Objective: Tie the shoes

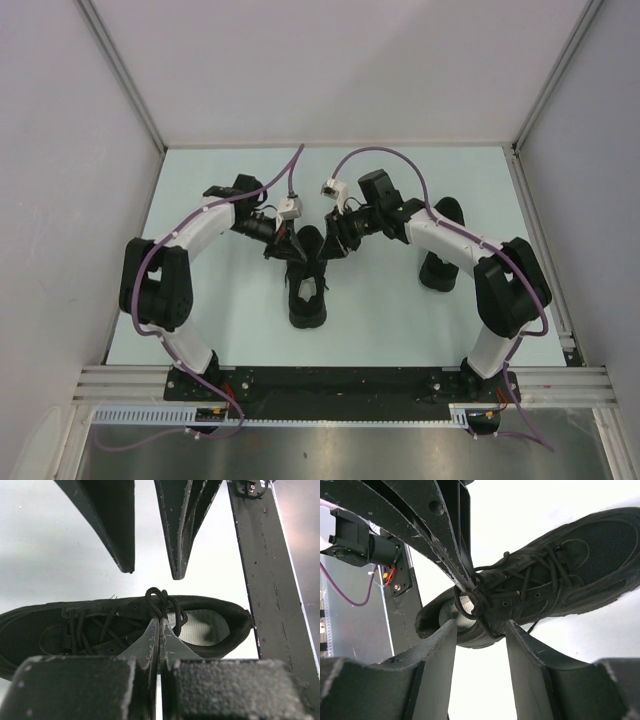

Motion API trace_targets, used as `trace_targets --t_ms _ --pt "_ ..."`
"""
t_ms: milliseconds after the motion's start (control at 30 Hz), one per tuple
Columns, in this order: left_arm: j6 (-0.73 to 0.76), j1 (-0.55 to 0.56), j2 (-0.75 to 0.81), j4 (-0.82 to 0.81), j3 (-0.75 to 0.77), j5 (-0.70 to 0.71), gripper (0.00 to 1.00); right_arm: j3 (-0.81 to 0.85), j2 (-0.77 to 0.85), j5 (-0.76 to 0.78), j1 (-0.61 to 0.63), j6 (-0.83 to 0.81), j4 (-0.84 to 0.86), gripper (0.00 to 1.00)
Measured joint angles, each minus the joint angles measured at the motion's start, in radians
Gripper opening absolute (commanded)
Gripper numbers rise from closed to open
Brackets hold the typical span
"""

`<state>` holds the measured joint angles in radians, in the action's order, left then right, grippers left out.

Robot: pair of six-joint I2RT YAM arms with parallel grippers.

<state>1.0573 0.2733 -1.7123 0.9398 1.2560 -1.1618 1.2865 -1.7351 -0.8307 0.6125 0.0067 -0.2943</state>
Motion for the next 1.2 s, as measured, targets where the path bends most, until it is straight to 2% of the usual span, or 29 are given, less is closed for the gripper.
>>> trace_targets --t_ms 433,633,767,833,867,933,1000,1033,1133,1200 --pt "0.048 0.0 -0.014 0.053 0.029 -0.005 0.0 0.051 -0.039 0.012 0.044 -0.011 0.024 0.47" --pt "0.051 0.0 -0.018 0.058 0.031 -0.005 0.0 0.072 -0.053 0.014 0.06 -0.025 0.029 0.36" --pt "0.051 0.0 -0.018 0.058 0.034 -0.005 0.0 0.074 -0.066 0.018 0.063 -0.031 0.03 0.24" --pt "0.051 0.0 -0.018 0.058 0.034 -0.005 0.0 0.074 -0.074 0.019 0.063 -0.034 0.029 0.13" --pt "0.051 0.0 -0.018 0.058 0.034 -0.004 0.0 0.074 -0.077 0.019 0.063 -0.034 0.027 0.01" --pt "0.052 0.0 -0.019 0.054 0.034 0.0 0.0 0.075 -0.079 0.012 0.063 -0.033 0.024 0.0" --pt "0.051 -0.001 -0.02 0.055 0.034 -0.001 0.08 0.076 -0.079 0.014 0.063 -0.033 0.024 0.0" --pt "0.051 -0.001 -0.02 0.055 0.034 0.0 0.17 0.076 -0.079 0.014 0.063 -0.031 0.023 0.0" --pt "0.048 -0.01 -0.016 0.041 0.029 -0.003 0.35 0.076 -0.079 0.014 0.061 -0.023 0.023 0.0" --pt "0.015 -0.024 0.014 -0.018 -0.01 -0.004 0.38 0.076 -0.079 0.014 0.06 -0.014 0.023 0.0"
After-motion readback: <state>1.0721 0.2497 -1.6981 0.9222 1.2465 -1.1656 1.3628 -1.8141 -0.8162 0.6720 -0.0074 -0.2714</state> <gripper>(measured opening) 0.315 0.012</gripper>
